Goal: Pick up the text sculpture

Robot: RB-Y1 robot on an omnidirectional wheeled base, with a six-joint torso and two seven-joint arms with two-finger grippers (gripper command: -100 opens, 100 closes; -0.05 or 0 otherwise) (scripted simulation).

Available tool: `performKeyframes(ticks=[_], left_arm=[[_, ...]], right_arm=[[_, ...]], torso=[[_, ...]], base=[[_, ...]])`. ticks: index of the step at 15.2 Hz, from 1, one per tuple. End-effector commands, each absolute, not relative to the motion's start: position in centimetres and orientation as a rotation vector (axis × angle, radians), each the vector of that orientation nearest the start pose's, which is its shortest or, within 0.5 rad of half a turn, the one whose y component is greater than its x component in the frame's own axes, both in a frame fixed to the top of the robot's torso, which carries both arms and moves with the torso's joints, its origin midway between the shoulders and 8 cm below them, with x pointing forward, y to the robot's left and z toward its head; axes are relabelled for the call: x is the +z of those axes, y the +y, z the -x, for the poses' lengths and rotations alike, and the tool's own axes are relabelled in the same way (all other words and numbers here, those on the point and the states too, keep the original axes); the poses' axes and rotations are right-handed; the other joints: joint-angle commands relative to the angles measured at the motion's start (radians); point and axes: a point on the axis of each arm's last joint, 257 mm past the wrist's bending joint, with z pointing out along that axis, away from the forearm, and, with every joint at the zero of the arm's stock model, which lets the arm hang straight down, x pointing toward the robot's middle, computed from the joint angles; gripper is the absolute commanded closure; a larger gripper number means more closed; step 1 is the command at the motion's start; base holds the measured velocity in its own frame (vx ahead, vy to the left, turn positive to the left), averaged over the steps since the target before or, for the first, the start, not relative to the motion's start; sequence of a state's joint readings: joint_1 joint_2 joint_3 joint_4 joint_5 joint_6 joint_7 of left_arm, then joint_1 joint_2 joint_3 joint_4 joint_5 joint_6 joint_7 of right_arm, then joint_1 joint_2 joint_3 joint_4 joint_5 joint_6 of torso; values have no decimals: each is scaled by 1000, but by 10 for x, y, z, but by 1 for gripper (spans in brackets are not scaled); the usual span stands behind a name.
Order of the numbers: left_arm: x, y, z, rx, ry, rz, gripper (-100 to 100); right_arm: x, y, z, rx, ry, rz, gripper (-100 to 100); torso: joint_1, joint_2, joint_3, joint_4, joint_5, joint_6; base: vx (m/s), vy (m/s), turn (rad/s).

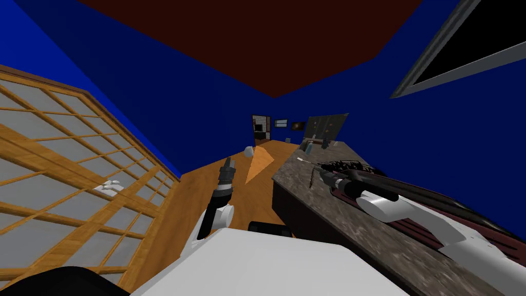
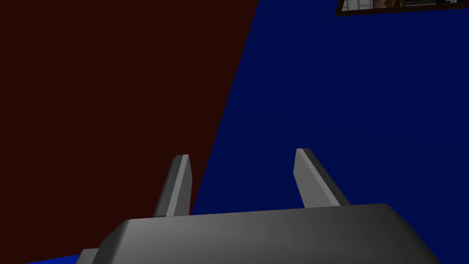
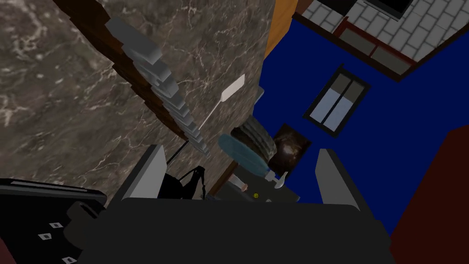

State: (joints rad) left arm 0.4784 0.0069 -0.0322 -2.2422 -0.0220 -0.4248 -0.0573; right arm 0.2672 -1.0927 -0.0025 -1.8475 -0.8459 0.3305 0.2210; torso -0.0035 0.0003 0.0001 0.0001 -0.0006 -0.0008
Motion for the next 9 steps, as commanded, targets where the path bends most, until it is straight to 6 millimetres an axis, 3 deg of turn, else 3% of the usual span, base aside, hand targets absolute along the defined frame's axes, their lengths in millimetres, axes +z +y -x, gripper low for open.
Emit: performKeyframes(ticks=[1, 2, 3, 5, 6, 8, 9], left_arm=[[-1, 267, -367, -1254, 712, 694, 0], [-1, 267, -367, -1254, 712, 694, 0], [-1, 267, -367, -1253, 712, 694, 0], [-1, 267, -367, -1254, 712, 694, 0], [-1, 267, -367, -1253, 712, 694, 0], [-1, 267, -367, -1254, 712, 694, 0], [-1, 267, -367, -1253, 712, 694, 0]], right_arm=[[-213, -450, -457, 694, 1867, -1081, -100], [-213, -450, -457, 694, 1867, -1081, -100], [-222, -469, -452, 628, 1908, -1110, -100], [-223, -469, -450, 630, 1917, -1127, -100], [-230, -488, -444, 564, 1956, -1158, -100], [-233, -488, -441, 565, 1964, -1176, -100], [-238, -505, -435, 510, 1995, -1210, -100]], torso=[[0, 0, 0, 0, 0, 0], [0, 0, 0, 0, 0, 0], [0, 0, 0, 0, 0, 1], [0, -1, -1, 0, 0, 0], [0, -1, -1, 0, 0, 1], [0, -1, 0, 0, 0, 0], [0, -1, 0, 0, 0, 1]], base=[[-38, -34, 318], [-25, -31, 133], [-23, -29, 266], [-21, -35, 231], [-28, -26, 261], [-28, -31, 206], [-33, -32, 295]])
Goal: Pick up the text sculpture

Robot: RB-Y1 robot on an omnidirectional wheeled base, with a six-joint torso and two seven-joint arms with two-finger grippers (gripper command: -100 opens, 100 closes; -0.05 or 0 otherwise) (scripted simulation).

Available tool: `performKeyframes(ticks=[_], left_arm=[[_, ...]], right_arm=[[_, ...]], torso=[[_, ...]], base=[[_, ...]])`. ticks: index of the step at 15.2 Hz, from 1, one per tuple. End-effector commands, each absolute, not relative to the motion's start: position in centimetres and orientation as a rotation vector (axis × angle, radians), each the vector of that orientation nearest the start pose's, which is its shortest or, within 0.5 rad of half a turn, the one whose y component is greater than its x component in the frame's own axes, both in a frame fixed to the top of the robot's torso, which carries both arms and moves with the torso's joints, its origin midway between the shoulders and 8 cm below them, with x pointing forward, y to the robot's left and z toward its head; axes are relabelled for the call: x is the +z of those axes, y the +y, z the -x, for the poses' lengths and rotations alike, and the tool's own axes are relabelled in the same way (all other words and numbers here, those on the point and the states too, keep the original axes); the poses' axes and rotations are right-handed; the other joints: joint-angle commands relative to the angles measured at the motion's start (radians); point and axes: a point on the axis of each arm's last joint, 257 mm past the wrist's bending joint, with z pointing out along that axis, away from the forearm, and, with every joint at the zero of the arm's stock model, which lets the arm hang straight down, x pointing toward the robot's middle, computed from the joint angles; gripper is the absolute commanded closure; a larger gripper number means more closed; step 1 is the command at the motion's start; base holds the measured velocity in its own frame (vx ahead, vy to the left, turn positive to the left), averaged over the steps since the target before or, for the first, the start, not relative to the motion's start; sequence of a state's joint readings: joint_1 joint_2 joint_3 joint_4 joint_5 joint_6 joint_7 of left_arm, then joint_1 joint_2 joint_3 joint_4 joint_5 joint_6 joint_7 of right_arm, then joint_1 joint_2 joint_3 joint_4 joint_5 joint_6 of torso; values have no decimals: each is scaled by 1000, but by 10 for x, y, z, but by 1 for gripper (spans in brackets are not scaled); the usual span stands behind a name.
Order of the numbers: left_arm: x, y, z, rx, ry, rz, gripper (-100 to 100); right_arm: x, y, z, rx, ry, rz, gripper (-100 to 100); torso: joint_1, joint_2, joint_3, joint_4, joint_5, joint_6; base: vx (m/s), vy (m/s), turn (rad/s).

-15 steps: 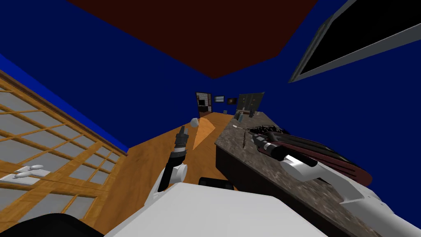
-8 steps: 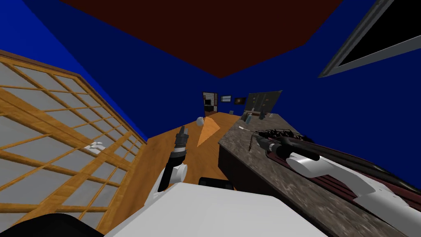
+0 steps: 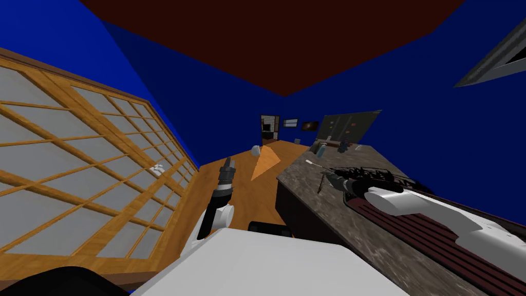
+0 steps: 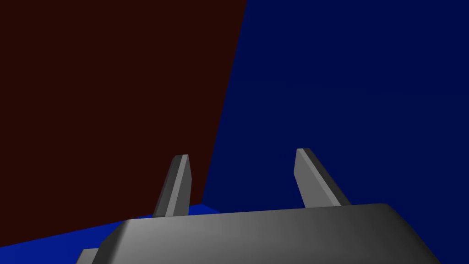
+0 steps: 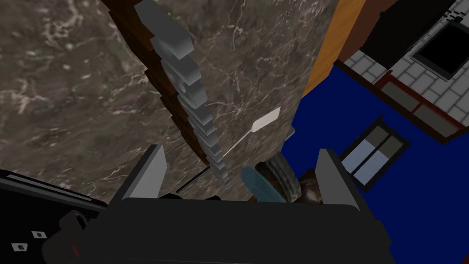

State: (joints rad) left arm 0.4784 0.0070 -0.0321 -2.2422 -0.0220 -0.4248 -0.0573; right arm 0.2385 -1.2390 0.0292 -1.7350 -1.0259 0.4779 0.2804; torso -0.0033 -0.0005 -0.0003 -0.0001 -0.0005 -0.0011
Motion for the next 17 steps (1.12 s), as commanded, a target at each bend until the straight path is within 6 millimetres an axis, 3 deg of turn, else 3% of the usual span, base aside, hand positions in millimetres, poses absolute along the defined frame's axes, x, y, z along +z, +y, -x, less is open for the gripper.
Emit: performKeyframes(ticks=[1, 2, 3, 4, 5, 7, 8, 10, 11, 12, 13, 14, 15, 16, 17], left_arm=[[-1, 267, -367, -1254, 712, 694, 0], [-1, 267, -367, -1254, 712, 694, 0], [-1, 267, -367, -1253, 712, 694, 0], [-1, 267, -367, -1254, 712, 694, 0], [-1, 267, -367, -1253, 712, 694, 0], [-1, 267, -367, -1253, 712, 694, 0], [-1, 267, -367, -1253, 712, 694, 0], [-1, 267, -367, -1253, 712, 694, 0], [-1, 267, -367, -1253, 712, 694, 0], [-1, 267, -367, -1253, 712, 694, 0], [-1, 267, -367, -1253, 712, 694, 0], [-1, 267, -367, -1253, 712, 694, 0], [-1, 267, -367, -1253, 712, 694, 0], [-1, 267, -367, -1253, 712, 694, 0], [-1, 267, -367, -1253, 712, 694, 0]], right_arm=[[-241, -505, -432, 503, 2007, -1226, -100], [-241, -506, -431, 503, 2008, -1226, -100], [-246, -524, -422, 440, 2041, -1262, -100], [-249, -522, -420, 442, 2048, -1278, -100], [-250, -541, -412, 380, 2072, -1298, -100], [-255, -538, -407, 384, 2086, -1331, -100], [-258, -557, -396, 311, 2117, -1359, -100], [-260, -553, -394, 329, 2121, -1385, -100], [-263, -567, -381, 273, 2148, -1427, -100], [-264, -566, -379, 277, 2152, -1439, -100], [-265, -581, -368, 221, 2173, -1471, -100], [-267, -578, -364, 228, 2181, -1493, -100], [-267, -592, -352, 172, 2200, -1522, -100], [-269, -589, -349, 182, 2208, -1546, -100], [-269, -602, -337, 129, 2225, -1575, -100]], torso=[[0, 0, 0, 0, 0, 0], [0, 0, 0, 0, 0, 0], [0, 0, 0, 0, 0, 1], [0, 0, 0, 0, 0, 0], [-1, -1, 0, 0, 0, 1], [-2, 0, 0, 0, 0, 0], [-2, 0, 0, 0, -1, 2], [-1, -1, 0, 0, 0, 1], [-1, -1, 0, 0, 0, 2], [-1, -1, 0, 0, 0, 0], [0, -1, 0, 0, 0, 1], [-1, -1, 0, 0, 0, 0], [-1, -1, 0, 0, 0, 1], [-2, -1, 0, 0, 0, 0], [-2, -1, 0, 0, -1, 1]], base=[[-36, -42, 346], [-21, -37, 134], [-23, -33, 262], [-22, -44, 298], [-29, -46, 404], [-31, -54, 211], [-25, -36, 263], [-24, -40, 189], [-22, -32, 243], [-27, -36, 278], [-38, -44, 318], [-36, -54, 312], [-34, -65, 336], [-31, -64, 272], [-29, -66, 323]])
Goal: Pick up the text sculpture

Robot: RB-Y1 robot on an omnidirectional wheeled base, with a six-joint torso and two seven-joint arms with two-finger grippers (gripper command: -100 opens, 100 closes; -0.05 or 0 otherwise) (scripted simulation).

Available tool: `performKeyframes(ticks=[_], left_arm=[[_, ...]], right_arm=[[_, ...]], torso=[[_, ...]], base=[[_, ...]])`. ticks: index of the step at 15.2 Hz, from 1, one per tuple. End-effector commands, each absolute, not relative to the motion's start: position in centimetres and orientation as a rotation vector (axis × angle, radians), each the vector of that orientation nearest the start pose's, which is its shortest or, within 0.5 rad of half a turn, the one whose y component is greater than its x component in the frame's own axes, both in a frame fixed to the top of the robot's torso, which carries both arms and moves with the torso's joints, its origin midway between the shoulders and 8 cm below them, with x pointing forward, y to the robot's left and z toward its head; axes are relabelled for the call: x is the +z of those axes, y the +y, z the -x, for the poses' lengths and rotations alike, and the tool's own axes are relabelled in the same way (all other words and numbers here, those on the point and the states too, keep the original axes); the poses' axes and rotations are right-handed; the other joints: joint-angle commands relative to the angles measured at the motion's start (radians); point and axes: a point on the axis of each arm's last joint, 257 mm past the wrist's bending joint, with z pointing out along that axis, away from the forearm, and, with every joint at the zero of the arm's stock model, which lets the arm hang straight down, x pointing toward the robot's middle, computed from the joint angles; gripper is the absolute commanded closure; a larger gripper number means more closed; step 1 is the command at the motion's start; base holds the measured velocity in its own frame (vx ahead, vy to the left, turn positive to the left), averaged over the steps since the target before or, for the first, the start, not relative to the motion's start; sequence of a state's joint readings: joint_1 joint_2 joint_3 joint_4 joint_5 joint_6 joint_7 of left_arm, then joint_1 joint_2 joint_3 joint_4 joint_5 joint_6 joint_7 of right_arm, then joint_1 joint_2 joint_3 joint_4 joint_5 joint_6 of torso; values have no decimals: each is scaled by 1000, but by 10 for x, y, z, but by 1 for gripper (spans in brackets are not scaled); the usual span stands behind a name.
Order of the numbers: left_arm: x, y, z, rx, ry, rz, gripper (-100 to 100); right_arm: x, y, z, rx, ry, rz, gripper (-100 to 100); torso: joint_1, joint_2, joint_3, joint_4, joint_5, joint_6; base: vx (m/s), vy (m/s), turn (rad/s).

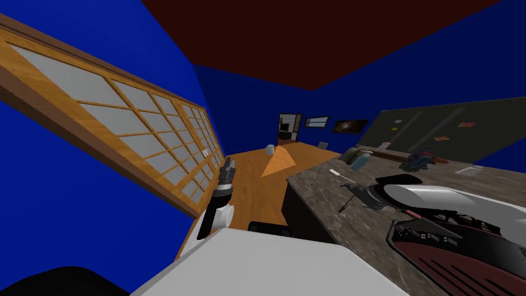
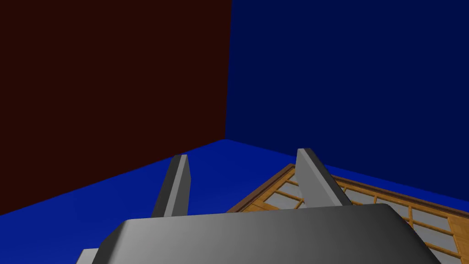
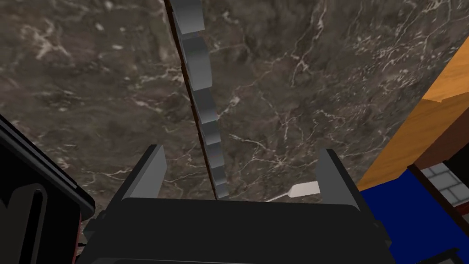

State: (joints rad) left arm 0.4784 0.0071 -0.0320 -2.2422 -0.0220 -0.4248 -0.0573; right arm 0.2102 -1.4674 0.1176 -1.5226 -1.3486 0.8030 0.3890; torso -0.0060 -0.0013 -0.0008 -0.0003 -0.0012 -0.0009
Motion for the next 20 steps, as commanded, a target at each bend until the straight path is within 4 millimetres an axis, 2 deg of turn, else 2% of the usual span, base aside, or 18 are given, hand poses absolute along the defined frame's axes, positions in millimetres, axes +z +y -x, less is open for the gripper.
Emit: performKeyframes(ticks=[1, 2, 3, 4, 5, 6, 7, 8, 9, 10, 11, 12, 14, 15, 18, 19, 20], left_arm=[[-1, 267, -367, -1253, 712, 694, 0], [-1, 267, -367, -1253, 712, 694, 0], [-1, 267, -367, -1253, 713, 694, 0], [-1, 267, -367, -1253, 713, 694, 0], [-1, 267, -367, -1253, 712, 694, 0], [-1, 267, -367, -1253, 712, 694, 0], [-1, 267, -367, -1253, 713, 694, 0], [-1, 267, -367, -1253, 713, 694, 0], [-1, 267, -367, -1253, 713, 694, 0], [-1, 267, -367, -1253, 713, 694, 0], [-1, 267, -367, -1253, 713, 694, 0], [-1, 267, -367, -1253, 713, 694, 0], [-1, 267, -367, -1253, 713, 694, 0], [-1, 267, -367, -1253, 713, 694, 0], [-1, 267, -367, -1253, 713, 694, 0], [-1, 267, -367, -1253, 713, 694, 0], [-1, 267, -367, -1253, 713, 694, 0]], right_arm=[[-271, -598, -334, 138, 2232, -1597, -100], [-271, -598, -334, 140, 2232, -1598, -100], [-272, -607, -319, 96, 2254, -1645, -100], [-272, -606, -319, 102, 2253, -1649, -100], [-272, -613, -304, 60, 2273, -1694, -100], [-272, -612, -305, 67, 2272, -1699, -100], [-272, -619, -291, 29, 2289, -1740, -100], [-273, -618, -291, 36, 2289, -1746, -100], [-272, -622, -278, 9, 2302, -1789, -100], [-272, -622, -278, 8, 2303, -1790, -100], [-272, -626, -266, -16, 2316, -1830, -100], [-272, -626, -266, -16, 2316, -1830, -100], [-270, -631, -246, -55, 2334, -1898, -100], [-270, -631, -246, -55, 2334, -1898, -100], [-268, -636, -226, -92, 2348, -1964, -100], [-269, -635, -233, -77, 2340, -1940, -100], [-281, -638, -228, -82, 2334, -1949, -100]], torso=[[0, 0, 0, 0, 0, 0], [0, 0, 0, 0, 0, 1], [1, 0, 0, 0, 0, 1], [1, 0, 0, 0, 0, 1], [2, 0, 0, 0, 0, 1], [2, 0, 0, 0, 0, 0], [1, -1, 0, 0, 0, 1], [1, 0, 0, 0, 0, 1], [1, 0, 0, 0, 0, 1], [0, -1, 0, 0, 0, 0], [0, -1, 0, 0, 0, 1], [1, -1, 0, 0, 0, 1], [1, -1, 0, 0, 0, 1], [1, -1, 0, 0, 0, 1], [1, -1, 0, 0, 0, 1], [1, -1, 0, 0, 0, 1], [2, -1, -1, 0, 0, 2]], base=[[-33, -63, 298], [-24, -44, 99], [-25, -33, 170], [-25, -35, 230], [-28, -42, 310], [-28, -52, 249], [-30, -60, 235], [-28, -58, 195], [-27, -57, 257], [-27, -52, 204], [-29, -47, 235], [-26, -42, 189], [-29, -45, 198], [-32, -42, 203], [-27, -41, 168], [-15, -29, 86], [-7, -10, 50]])
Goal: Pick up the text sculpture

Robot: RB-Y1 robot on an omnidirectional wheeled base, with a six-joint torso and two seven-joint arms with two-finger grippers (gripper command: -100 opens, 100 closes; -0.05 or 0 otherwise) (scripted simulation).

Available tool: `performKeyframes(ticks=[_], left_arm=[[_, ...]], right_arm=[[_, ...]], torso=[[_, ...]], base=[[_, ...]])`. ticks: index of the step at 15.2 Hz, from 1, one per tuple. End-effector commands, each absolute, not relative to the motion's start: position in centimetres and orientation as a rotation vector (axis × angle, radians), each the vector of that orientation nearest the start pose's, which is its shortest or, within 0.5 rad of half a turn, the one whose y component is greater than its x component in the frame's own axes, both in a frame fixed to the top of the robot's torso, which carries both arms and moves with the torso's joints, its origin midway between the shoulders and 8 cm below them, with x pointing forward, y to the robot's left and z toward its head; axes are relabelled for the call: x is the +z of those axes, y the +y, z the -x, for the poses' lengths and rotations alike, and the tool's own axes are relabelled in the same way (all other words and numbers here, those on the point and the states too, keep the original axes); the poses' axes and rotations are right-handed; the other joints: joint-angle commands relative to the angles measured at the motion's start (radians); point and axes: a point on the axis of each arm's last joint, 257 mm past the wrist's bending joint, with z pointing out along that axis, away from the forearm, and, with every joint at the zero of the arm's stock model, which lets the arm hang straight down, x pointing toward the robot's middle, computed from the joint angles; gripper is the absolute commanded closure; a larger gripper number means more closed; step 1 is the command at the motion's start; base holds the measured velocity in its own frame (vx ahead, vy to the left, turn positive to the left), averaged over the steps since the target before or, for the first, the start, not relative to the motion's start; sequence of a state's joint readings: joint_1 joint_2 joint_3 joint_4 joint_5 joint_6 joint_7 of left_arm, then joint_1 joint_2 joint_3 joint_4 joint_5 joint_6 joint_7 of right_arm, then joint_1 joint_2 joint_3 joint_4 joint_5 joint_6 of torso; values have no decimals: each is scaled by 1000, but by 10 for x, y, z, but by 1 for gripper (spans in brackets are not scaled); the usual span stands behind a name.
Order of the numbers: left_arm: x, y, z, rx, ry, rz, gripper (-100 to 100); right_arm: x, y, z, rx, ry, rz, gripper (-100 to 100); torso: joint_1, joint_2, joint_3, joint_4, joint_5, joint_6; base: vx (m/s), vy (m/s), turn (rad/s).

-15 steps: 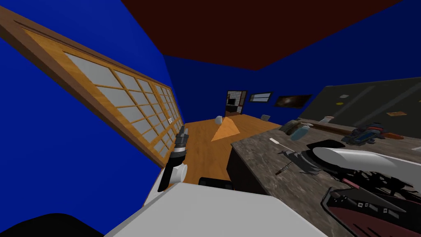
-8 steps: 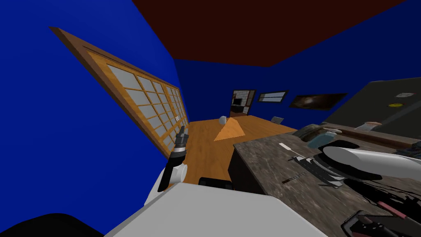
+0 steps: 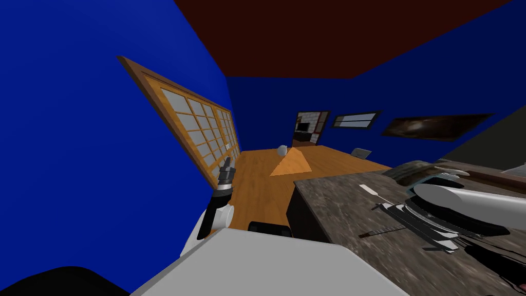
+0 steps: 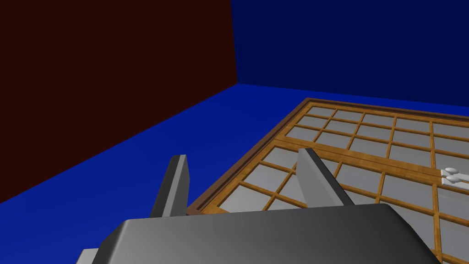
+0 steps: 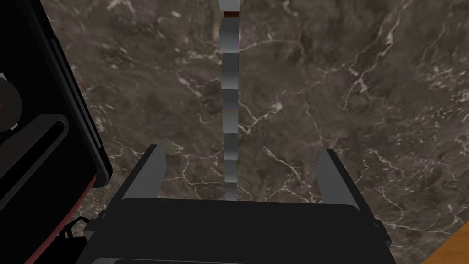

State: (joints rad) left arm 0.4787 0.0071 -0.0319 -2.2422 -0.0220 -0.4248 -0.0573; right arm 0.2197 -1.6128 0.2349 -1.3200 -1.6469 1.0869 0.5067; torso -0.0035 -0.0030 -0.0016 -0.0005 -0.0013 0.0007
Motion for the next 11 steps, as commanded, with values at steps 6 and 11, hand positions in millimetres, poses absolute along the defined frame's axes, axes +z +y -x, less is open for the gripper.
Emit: performKeyframes(ticks=[6, 11], left_arm=[[-1, 267, -367, -1253, 713, 694, 0], [-1, 267, -367, -1253, 713, 694, 0]], right_arm=[[-285, -637, -227, -82, 2332, -1951, 100], [-276, -637, -230, -82, 2337, -1948, 100]], torso=[[2, -1, 0, 0, 1, 0], [2, -1, 0, 1, 1, 0]], base=[[-3, 2, 18], [4, -1, -29]])
